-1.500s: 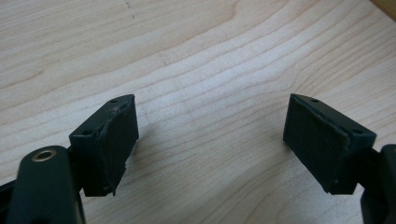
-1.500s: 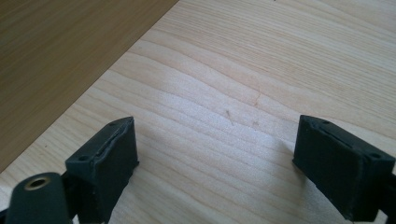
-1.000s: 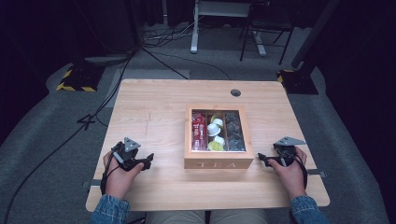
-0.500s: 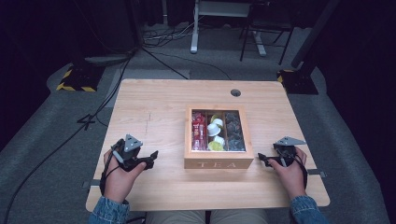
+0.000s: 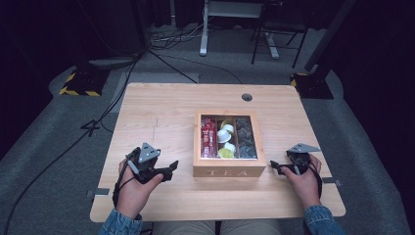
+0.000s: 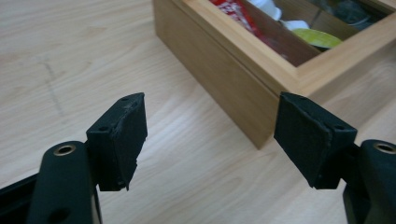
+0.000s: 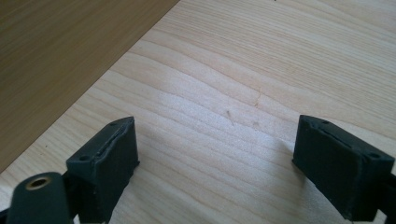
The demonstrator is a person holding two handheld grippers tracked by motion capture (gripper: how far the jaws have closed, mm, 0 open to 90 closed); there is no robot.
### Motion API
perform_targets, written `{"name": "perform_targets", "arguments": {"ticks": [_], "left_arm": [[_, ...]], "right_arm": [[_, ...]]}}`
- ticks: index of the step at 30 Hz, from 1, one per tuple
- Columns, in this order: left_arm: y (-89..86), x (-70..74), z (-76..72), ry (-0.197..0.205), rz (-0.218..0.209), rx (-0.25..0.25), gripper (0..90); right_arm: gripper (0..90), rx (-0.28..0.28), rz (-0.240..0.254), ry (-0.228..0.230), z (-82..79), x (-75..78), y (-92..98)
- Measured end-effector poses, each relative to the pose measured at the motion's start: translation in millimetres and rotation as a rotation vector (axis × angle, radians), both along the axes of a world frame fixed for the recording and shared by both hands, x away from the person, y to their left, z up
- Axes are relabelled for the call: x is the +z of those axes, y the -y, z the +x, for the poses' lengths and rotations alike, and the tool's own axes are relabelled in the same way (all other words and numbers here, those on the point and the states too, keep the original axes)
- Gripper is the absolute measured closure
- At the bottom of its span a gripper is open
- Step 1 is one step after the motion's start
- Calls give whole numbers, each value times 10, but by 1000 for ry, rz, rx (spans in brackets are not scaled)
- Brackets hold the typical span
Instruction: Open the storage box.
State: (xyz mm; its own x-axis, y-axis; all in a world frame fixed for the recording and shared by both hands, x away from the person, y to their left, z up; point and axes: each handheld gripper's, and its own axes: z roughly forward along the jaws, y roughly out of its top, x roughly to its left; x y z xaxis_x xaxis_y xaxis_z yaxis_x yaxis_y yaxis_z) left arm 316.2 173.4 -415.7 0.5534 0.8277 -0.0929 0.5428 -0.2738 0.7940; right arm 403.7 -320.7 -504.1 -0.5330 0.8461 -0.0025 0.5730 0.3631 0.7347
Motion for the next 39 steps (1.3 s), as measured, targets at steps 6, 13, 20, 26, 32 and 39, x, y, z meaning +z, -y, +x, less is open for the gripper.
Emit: {"name": "perform_targets", "arguments": {"ticks": [6, 13, 20, 26, 32, 39], "left_arm": [[204, -26, -40, -9, -34, -53, 265], [432, -177, -54, -13, -45, -98, 278], [552, -328, -51, -27, -24, -144, 360], [608, -467, -42, -32, -18, -149, 440], [616, -528, -33, -19, -4, -144, 537], [578, -539, -8, 3, 4, -129, 661]], "right_arm": [[137, 0, 0, 0, 0, 0, 0], [136, 0, 0, 0, 0, 0, 0], [137, 0, 0, 0, 0, 0, 0], [136, 0, 0, 0, 0, 0, 0], [136, 0, 0, 0, 0, 0, 0], [137, 0, 0, 0, 0, 0, 0]]}}
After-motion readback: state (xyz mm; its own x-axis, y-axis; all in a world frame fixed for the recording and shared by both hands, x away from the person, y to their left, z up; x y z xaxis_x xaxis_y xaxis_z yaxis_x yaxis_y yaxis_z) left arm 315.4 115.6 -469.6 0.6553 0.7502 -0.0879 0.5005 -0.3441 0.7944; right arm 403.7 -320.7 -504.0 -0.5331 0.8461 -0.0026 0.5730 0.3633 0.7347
